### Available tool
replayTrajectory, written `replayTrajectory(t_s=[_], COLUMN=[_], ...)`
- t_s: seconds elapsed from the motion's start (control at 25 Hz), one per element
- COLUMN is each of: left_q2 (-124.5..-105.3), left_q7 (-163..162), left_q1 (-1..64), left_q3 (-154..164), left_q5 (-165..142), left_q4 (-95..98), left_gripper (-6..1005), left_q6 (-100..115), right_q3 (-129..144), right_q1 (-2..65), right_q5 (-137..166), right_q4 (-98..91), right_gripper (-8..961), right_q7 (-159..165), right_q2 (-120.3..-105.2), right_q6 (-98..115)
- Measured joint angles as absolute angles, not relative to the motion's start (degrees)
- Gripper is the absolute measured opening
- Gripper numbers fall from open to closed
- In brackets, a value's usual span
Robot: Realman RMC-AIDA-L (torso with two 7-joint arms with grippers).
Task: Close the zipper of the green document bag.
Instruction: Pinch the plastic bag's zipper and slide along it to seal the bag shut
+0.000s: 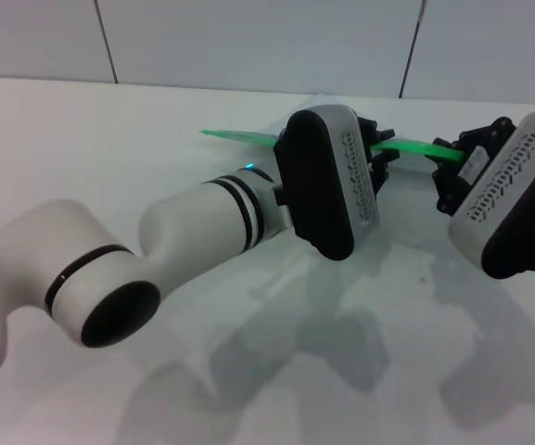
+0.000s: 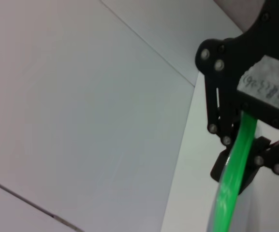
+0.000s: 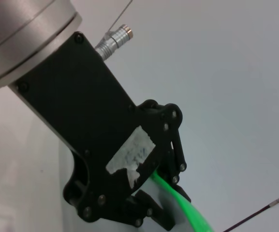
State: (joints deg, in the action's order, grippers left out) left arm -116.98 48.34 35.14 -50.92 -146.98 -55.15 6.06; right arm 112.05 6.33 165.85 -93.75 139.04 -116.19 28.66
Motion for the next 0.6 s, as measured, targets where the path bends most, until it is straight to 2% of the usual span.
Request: replayTrajectory(t_s=[0.6], left_q2=[-116.98], left_q7=[48.3], left_q1=[33.8], left_q3=[-50.9], left_q5=[-146.7], left_q4=[-55.7], left_gripper=[123], left_q6=[6.1], right_q3=[112.0], right_q1=[6.5], right_q5=[165.7], right_q4=[-93.8], right_gripper=[49], right_q7=[139.0], right_q2=[-116.19], right_q6=[28.7])
